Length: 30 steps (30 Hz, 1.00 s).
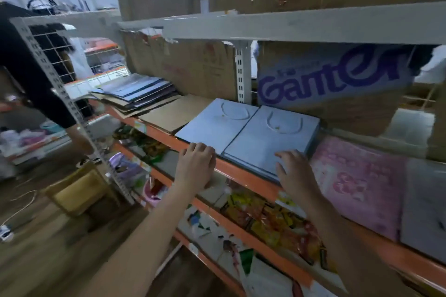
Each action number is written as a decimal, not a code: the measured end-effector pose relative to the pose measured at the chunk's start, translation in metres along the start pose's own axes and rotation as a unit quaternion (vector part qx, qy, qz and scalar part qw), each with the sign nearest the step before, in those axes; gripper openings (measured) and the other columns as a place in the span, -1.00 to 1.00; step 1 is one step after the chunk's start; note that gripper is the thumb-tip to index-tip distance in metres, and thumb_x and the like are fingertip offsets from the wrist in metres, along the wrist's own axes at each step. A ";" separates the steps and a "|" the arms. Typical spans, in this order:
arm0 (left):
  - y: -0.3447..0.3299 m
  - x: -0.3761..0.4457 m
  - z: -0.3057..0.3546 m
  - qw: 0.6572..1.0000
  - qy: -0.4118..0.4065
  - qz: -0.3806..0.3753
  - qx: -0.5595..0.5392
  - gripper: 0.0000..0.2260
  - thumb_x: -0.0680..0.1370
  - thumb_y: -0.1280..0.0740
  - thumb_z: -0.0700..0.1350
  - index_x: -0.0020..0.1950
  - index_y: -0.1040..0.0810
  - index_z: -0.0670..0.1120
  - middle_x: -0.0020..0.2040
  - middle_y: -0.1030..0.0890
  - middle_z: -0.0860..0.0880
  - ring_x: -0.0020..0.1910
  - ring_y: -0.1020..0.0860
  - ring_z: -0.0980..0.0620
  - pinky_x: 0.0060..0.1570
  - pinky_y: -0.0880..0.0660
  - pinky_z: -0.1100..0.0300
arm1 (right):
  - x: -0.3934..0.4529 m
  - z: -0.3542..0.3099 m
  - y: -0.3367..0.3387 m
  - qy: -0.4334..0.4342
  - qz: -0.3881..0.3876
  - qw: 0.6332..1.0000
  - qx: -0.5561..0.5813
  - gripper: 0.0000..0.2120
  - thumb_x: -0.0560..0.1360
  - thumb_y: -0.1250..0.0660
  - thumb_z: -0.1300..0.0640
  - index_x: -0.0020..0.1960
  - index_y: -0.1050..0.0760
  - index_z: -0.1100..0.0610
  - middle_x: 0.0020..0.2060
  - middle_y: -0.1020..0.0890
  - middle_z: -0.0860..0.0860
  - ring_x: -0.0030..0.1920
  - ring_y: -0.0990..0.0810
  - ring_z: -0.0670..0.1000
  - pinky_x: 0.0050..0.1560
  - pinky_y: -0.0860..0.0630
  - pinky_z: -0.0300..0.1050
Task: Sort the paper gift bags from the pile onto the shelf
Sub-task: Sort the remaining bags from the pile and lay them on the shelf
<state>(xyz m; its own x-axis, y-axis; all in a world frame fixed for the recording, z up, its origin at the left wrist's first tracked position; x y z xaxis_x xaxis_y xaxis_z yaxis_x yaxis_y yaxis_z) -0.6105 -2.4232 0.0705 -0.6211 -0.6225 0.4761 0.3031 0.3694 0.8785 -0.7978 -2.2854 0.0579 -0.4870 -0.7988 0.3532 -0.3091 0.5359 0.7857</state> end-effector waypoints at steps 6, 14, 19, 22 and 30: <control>-0.008 0.004 -0.118 0.998 0.060 0.010 0.001 -0.80 0.55 -0.24 -0.09 0.01 -0.62 -0.13 -0.03 -0.63 -0.12 0.01 -0.54 -0.19 -0.05 -0.42 -0.02 | 0.060 -0.104 -0.076 0.063 -0.036 0.997 0.025 -0.69 0.56 -0.17 0.19 0.28 -0.43 0.22 0.21 -0.49 0.17 0.23 -0.37 0.13 0.23 -0.29 -0.09; -0.041 0.042 -0.255 0.991 0.124 -0.003 0.053 -0.80 0.55 -0.23 -0.05 -0.04 -0.62 -0.10 -0.07 -0.64 -0.09 -0.03 -0.56 -0.15 -0.07 -0.47 0.01 | 0.166 -0.195 -0.170 0.129 -0.063 0.989 0.039 -0.71 0.56 -0.16 0.20 0.26 -0.45 0.22 0.19 -0.50 0.15 0.18 -0.41 0.10 0.17 -0.37 -0.10; -0.066 0.094 -0.351 0.984 0.170 -0.005 0.060 -0.76 0.60 -0.17 -0.02 0.04 -0.59 -0.08 0.02 -0.61 -0.06 0.06 -0.51 -0.11 0.02 -0.40 0.04 | 0.268 -0.240 -0.237 0.147 -0.105 0.982 0.054 -0.73 0.54 -0.20 0.22 0.20 -0.48 0.25 0.12 -0.52 0.19 0.17 -0.43 0.17 0.19 -0.33 -0.04; -0.078 0.119 -0.394 0.980 0.191 -0.014 0.061 -0.75 0.60 -0.15 -0.01 0.06 -0.58 -0.07 0.04 -0.60 -0.07 0.07 -0.50 -0.10 0.02 -0.40 0.04 | 0.310 -0.259 -0.263 0.148 -0.123 0.980 0.048 -0.72 0.56 -0.16 0.21 0.23 -0.45 0.23 0.16 -0.51 0.17 0.18 -0.41 0.14 0.17 -0.27 -0.13; -0.119 0.182 -0.502 0.973 0.212 -0.060 0.071 -0.72 0.61 -0.11 0.01 0.12 -0.55 -0.07 0.06 -0.58 -0.07 0.09 -0.49 -0.10 -0.03 -0.38 0.06 | 0.402 -0.309 -0.341 0.136 -0.156 0.976 0.064 -0.73 0.55 -0.19 0.21 0.20 -0.49 0.27 0.13 -0.54 0.20 0.18 -0.46 0.18 0.17 -0.31 -0.09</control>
<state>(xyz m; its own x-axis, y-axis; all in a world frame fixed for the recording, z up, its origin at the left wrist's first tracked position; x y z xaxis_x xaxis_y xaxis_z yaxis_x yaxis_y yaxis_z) -0.3970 -2.9275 0.0729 -0.2821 -0.8848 0.3709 0.1262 0.3490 0.9286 -0.6356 -2.8731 0.0891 -0.1228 -0.9625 0.2420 -0.5153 0.2703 0.8133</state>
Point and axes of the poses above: each hand's wrist, its own x-axis towards the middle knuckle, its own y-axis out of the back of the hand, z = x × y, the point moved 4 cm from there along x, towards the middle knuckle
